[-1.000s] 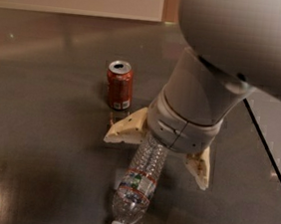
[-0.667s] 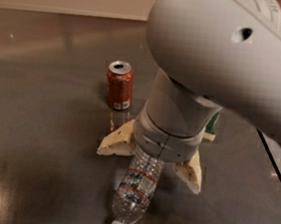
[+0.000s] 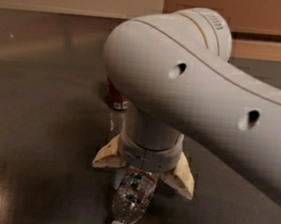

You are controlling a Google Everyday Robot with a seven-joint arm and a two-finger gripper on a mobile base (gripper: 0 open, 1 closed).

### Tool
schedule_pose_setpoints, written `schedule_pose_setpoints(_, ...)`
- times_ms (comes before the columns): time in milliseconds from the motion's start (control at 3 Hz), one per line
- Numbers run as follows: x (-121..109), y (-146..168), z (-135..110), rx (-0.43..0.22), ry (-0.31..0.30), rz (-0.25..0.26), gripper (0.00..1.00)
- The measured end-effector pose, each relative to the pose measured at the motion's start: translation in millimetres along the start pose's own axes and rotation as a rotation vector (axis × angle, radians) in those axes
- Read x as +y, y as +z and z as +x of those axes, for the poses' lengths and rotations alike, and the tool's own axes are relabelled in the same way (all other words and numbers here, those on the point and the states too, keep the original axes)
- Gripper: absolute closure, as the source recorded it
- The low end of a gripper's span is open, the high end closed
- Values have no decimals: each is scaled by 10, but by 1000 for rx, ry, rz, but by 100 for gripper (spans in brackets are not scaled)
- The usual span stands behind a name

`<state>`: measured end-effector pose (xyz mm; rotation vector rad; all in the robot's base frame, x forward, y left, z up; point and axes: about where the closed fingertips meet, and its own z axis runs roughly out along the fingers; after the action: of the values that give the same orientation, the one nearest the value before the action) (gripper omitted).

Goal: Place water bottle upright

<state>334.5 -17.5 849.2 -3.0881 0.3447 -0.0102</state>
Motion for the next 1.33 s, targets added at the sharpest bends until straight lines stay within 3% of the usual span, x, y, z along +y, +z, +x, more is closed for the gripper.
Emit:
schedule_pose_setpoints(333, -11, 67, 13, 10, 24, -54, 18)
schedule_pose_setpoints(1000, -15, 79, 68, 6, 85, -105, 64)
schedule_pose_setpoints(1333, -78, -5, 165, -61, 171, -107, 87)
